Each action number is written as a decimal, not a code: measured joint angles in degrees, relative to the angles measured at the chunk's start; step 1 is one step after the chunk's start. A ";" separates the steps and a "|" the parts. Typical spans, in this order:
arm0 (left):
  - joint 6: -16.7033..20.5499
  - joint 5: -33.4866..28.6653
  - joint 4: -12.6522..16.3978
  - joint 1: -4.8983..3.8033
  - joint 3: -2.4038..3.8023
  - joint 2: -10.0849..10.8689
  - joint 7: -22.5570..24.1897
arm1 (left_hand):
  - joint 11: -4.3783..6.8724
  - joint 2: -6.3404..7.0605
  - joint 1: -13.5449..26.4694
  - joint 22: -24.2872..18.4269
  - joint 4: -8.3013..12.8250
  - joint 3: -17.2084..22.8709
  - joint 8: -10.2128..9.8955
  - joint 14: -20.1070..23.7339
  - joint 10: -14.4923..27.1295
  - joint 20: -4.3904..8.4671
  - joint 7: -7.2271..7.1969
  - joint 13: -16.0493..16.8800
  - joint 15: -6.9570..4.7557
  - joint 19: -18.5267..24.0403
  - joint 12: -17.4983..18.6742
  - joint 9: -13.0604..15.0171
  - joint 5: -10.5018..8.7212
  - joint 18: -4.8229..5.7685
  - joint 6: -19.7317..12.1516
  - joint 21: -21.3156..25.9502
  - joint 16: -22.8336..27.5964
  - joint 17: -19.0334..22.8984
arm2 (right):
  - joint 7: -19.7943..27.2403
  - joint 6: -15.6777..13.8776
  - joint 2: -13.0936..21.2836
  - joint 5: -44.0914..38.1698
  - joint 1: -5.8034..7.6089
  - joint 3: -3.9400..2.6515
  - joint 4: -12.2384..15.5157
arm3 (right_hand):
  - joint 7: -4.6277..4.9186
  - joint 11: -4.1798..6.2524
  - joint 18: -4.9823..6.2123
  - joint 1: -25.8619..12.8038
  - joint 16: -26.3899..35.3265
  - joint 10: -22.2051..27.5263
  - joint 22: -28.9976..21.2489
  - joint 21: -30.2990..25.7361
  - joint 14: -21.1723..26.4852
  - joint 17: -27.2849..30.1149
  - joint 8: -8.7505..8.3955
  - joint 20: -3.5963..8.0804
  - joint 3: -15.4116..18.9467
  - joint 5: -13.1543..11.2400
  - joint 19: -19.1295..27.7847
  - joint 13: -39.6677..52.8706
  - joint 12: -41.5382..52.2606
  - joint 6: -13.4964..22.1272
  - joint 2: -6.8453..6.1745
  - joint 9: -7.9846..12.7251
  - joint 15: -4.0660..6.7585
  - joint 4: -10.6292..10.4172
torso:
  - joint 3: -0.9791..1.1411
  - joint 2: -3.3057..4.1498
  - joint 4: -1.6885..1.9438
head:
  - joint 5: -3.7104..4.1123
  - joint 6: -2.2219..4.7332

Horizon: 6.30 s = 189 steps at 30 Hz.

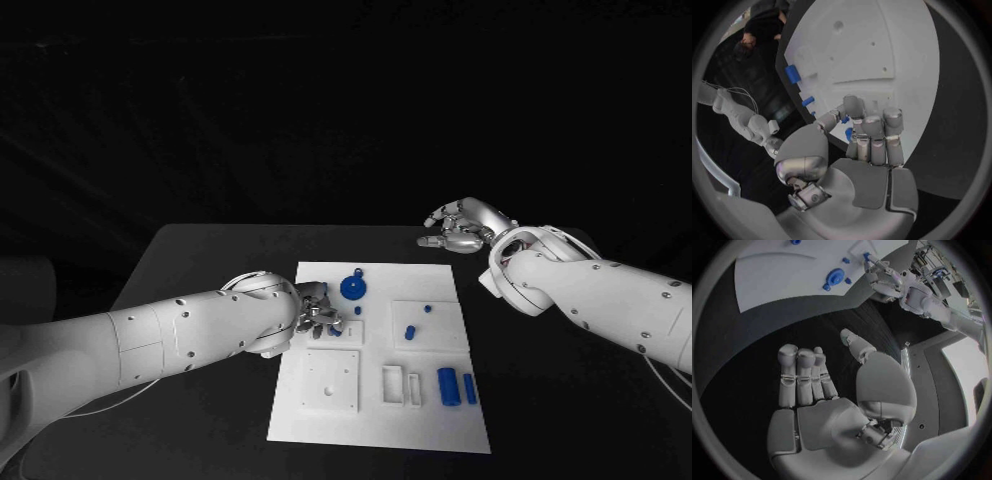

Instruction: Assemble the parts on the task board

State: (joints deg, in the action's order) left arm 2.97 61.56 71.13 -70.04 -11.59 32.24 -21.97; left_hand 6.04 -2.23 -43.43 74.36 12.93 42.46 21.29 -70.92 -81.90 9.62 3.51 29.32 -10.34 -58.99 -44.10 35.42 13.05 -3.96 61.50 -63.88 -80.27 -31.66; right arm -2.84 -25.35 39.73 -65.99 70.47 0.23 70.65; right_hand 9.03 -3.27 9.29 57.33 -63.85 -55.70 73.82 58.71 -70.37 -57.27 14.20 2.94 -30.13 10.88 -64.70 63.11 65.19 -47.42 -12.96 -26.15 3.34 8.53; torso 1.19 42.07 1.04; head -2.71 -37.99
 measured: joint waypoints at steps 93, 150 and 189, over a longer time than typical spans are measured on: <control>12.08 -0.94 1.78 2.17 -0.37 1.57 1.66 | 0.38 -0.26 2.02 0.51 -0.08 -0.65 1.61 -0.48 0.12 0.51 -0.57 1.75 -0.57 -1.34 -4.52 1.47 2.21 -1.28 0.57 -1.13 -3.38 0.92 | 0.07 0.12 0.55 0.06 -0.05 0.00 0.04 | 0.04 0.00 -0.01 -0.46 0.00 0.00 0.19 -0.22 -0.26 0.08 0.00 0.11 0.32 1.16 -0.32 -0.53 0.44 0.01 0.46 0.01 0.25 -0.32 | 0.07 -0.01 -0.09 | -0.25 -0.44; 7.63 6.00 2.48 2.23 0.04 1.67 1.26 | 0.46 -0.28 2.03 0.57 0.60 -0.63 1.61 -0.82 0.04 0.71 -0.75 1.90 -0.61 -1.53 -5.11 1.81 1.96 -1.55 0.75 -1.33 -3.60 1.08 | 0.13 0.15 0.59 0.09 -0.15 0.00 -0.02 | -0.13 0.00 0.00 -0.46 0.00 0.00 0.27 -0.22 -0.37 0.07 0.00 0.07 0.47 1.61 -0.30 -0.70 0.66 0.02 0.46 0.01 0.11 -0.47 | 0.00 -0.01 -0.02 | -0.42 -0.80; 5.02 6.84 2.40 1.99 0.25 1.77 0.52 | 0.65 -0.29 2.05 0.54 -0.74 -0.16 2.63 -0.96 0.22 0.70 -1.10 1.93 -0.93 -1.53 -5.88 2.14 -6.49 -1.36 1.10 -1.56 -4.04 1.61 | 0.21 0.19 0.48 0.19 -0.40 0.00 -0.26 | 0.02 0.00 0.00 -0.68 0.00 0.00 0.31 -0.44 -0.32 0.11 0.00 0.12 0.63 1.83 -0.53 -0.86 0.66 -0.05 0.68 0.06 0.08 -0.63 | -0.01 -0.01 0.01 | -0.39 -1.17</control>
State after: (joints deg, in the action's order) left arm 7.99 68.40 73.53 -68.04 -11.34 34.01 -21.46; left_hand 6.68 -2.52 -41.39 74.90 12.19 42.30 23.92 -71.89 -81.68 10.32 2.41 31.25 -11.28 -60.51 -49.98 37.55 6.56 -5.32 62.60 -65.44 -84.31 -30.05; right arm -2.63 -25.16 40.20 -65.80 70.07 0.24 70.39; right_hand 9.05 -3.27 9.29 56.65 -63.85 -55.70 74.13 58.28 -70.69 -57.15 14.19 3.05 -29.50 12.70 -65.22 62.25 65.85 -47.47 -12.28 -26.09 3.43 7.90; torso 1.18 42.06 1.04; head -3.10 -39.16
